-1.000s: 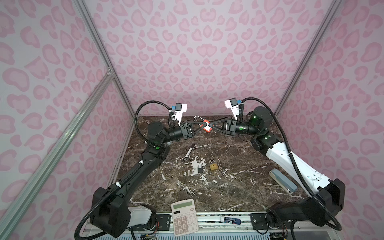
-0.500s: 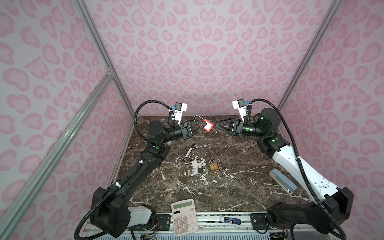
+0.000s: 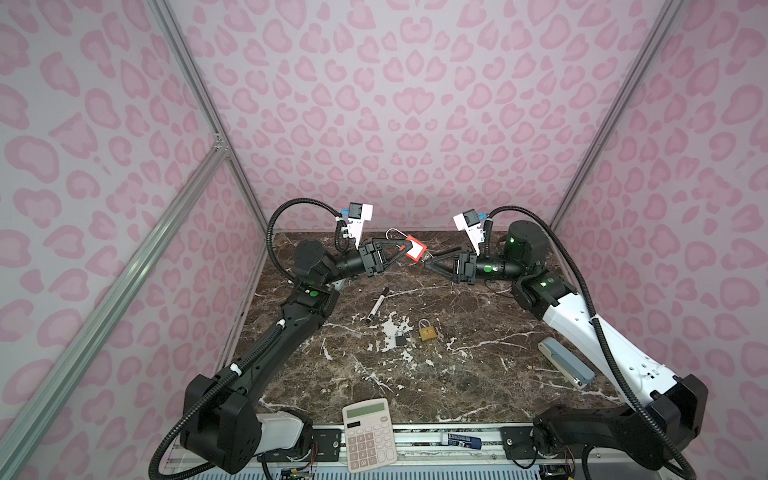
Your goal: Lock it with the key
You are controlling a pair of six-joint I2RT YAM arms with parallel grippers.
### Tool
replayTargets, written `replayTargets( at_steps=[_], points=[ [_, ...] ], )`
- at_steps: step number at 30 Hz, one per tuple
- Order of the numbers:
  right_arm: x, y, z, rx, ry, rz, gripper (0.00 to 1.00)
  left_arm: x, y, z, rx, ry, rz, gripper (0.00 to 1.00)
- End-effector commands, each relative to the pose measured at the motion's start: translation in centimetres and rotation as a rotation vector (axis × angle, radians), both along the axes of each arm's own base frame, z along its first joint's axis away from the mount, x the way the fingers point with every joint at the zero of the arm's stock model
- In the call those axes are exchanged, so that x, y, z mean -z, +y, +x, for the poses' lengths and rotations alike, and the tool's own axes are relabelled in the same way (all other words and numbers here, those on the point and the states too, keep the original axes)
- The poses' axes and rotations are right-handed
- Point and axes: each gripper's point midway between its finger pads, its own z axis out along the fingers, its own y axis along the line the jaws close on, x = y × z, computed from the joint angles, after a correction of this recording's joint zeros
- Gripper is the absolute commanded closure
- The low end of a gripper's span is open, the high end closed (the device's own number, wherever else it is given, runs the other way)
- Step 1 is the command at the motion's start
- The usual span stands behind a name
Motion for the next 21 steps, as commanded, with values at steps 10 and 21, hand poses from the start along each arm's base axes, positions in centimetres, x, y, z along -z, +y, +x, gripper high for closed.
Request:
replayTargets(
  at_steps=[10, 21],
  points=[
    [7.0, -2.1, 2.8, 0.187, -0.058, -0.37, 0.42, -1.1, 0.3, -0.2, -0.004, -0.051, -0.018, 0.96],
    [10.8, -5.2, 1.6, 0.22, -0.129, -0.598, 0.42, -0.8, 0.3, 0.0, -0.006, -0.045, -0.015, 0.96]
  ],
)
